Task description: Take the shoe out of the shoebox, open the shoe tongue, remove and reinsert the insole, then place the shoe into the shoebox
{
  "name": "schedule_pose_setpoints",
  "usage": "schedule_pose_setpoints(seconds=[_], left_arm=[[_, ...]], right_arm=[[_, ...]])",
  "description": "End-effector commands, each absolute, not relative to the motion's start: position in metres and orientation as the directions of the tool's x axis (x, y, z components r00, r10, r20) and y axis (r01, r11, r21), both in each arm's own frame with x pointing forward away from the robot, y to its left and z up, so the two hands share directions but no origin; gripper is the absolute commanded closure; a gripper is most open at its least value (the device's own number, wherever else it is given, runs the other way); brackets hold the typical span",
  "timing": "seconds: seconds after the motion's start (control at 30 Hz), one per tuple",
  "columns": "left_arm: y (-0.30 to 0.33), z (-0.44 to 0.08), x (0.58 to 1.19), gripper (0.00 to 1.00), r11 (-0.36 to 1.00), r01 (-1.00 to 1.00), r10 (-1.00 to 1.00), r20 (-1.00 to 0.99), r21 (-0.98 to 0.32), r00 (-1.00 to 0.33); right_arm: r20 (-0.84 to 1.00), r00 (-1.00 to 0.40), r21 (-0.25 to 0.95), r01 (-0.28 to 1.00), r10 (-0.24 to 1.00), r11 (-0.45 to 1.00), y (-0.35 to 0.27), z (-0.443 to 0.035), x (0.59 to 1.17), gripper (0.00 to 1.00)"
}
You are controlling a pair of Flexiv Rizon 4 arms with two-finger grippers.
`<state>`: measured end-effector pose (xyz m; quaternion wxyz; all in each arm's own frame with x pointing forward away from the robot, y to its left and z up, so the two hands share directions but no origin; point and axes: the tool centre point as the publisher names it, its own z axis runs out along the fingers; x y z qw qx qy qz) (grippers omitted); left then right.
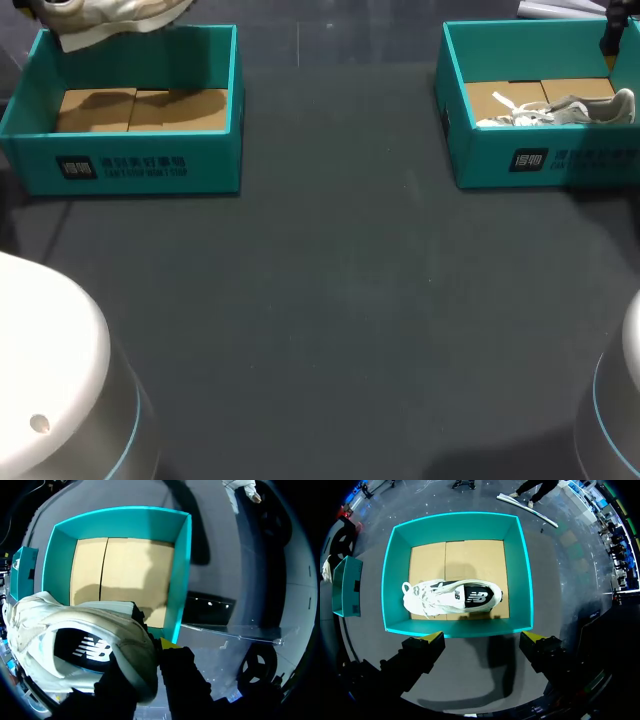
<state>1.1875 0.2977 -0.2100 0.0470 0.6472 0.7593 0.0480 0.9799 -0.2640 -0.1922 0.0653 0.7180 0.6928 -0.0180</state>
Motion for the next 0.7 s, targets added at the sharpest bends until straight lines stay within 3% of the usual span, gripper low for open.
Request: schedule_pose_setpoints(seconds=[0.03,0.7], left_arm=[[0.299,-0.181,1.184,1.0,0.16,0.978,0.987,-0.005,0.132,-0.161],[0.296,-0.117,1.153,1.0,0.207,0.967,0.978,0.005,0.15,-0.21]], right_arm=[[-0.116,0.04,0.069,0.997,0.992,-0.032,-0.264,-0.192,0.98,0.0],[-0.116,0.04,0.069,0.997,0.992,-0.032,-0.264,-0.192,0.98,0.0]])
